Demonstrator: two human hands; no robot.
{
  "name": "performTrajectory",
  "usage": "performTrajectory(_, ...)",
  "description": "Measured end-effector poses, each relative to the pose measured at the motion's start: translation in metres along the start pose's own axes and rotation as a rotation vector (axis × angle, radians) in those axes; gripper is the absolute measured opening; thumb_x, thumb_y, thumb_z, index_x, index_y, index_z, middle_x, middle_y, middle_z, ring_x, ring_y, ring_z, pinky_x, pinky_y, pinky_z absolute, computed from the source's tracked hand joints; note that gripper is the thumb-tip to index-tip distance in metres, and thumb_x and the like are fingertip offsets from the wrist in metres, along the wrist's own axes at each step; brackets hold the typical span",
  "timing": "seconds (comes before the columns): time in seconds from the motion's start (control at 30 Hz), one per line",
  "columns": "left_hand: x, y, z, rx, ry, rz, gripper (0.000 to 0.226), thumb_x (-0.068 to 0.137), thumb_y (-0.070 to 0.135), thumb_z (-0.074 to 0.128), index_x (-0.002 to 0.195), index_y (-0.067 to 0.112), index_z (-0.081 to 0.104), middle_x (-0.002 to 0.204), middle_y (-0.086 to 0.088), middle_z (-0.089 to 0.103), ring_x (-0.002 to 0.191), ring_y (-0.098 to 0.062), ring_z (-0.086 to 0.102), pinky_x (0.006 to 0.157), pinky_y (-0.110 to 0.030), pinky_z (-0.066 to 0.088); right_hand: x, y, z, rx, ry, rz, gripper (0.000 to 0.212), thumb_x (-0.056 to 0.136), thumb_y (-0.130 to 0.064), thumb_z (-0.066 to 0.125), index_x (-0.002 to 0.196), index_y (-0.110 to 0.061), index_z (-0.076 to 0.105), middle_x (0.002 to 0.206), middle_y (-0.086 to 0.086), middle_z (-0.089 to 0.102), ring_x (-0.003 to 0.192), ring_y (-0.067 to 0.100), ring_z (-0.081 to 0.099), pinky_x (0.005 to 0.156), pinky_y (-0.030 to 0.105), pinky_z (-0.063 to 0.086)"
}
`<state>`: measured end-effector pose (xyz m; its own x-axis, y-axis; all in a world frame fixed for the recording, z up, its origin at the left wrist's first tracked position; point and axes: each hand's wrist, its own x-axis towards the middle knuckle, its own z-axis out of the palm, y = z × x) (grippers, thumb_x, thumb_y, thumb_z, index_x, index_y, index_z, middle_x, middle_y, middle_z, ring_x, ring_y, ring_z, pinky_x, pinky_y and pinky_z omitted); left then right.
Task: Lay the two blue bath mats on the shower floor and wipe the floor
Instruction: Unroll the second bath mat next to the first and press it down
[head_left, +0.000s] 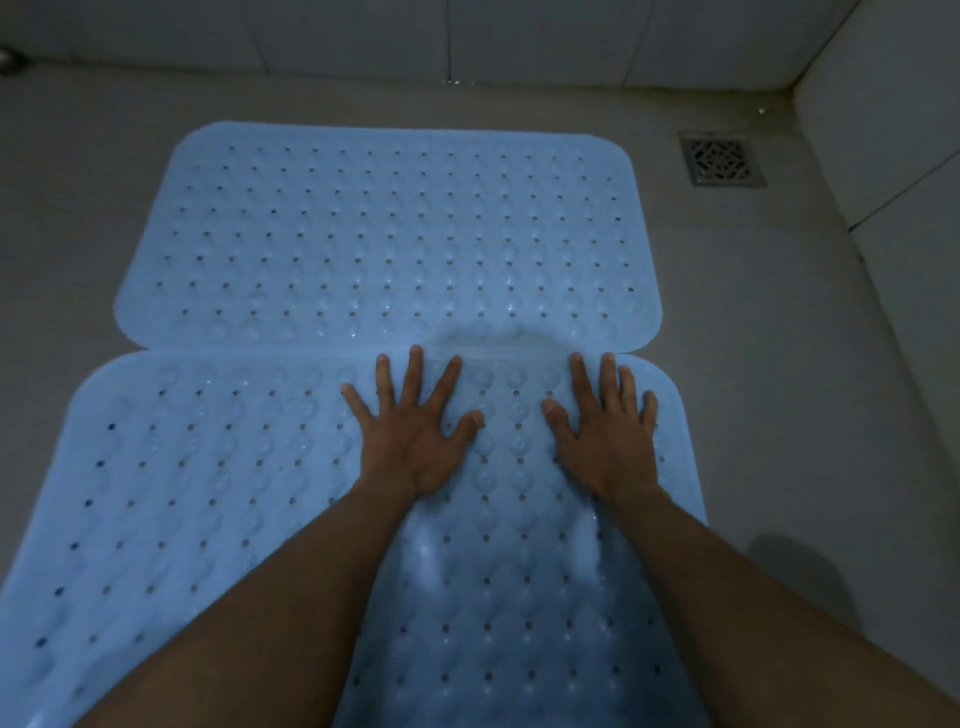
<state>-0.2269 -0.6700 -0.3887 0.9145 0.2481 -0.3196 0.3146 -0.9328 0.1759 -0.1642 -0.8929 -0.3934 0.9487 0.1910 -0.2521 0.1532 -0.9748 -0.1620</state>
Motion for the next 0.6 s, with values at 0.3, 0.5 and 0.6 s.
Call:
performTrajectory(0.3, -0.081, -0.118, 0.001, -0.030, 0.157, 0.146, 0.076, 0.092, 0.066, 0.020, 0.158, 0.031, 0.007, 0.166, -0.007, 0.001, 0.153, -0.031, 0.000, 0.116, -0.067, -0.001, -0.075, -0.109, 0.030, 0.082, 0.076, 0.030, 0.069, 0.101, -0.055, 0.022, 0.158, -0.023, -0.001, 0.165, 0.016, -0.001, 0.152, 0.031, -0.001, 0.117, 0.062, -0.005)
performTrajectory(0.5, -0.154, -0.237, 0.003, 0.056, 0.123, -0.070, 0.070, 0.093, 0.071, 0.019, 0.156, 0.042, 0.009, 0.166, -0.006, 0.004, 0.152, -0.034, -0.002, 0.112, -0.072, -0.002, -0.157, -0.229, 0.067, 0.070, -0.080, -0.156, 0.078, 0.094, -0.071, 0.019, 0.155, -0.034, -0.014, 0.164, 0.008, -0.017, 0.151, 0.027, -0.016, 0.112, 0.066, -0.015)
performTrajectory(0.6, -0.175, -0.261, 0.006, 0.059, 0.089, -0.087, 0.074, 0.091, 0.075, 0.018, 0.156, 0.043, 0.006, 0.167, -0.005, 0.000, 0.152, -0.033, -0.005, 0.112, -0.072, 0.002, -0.185, -0.254, 0.082, 0.016, -0.092, -0.195, 0.089, 0.089, -0.080, 0.016, 0.157, -0.030, -0.011, 0.163, 0.009, -0.019, 0.150, 0.029, -0.019, 0.112, 0.068, -0.012)
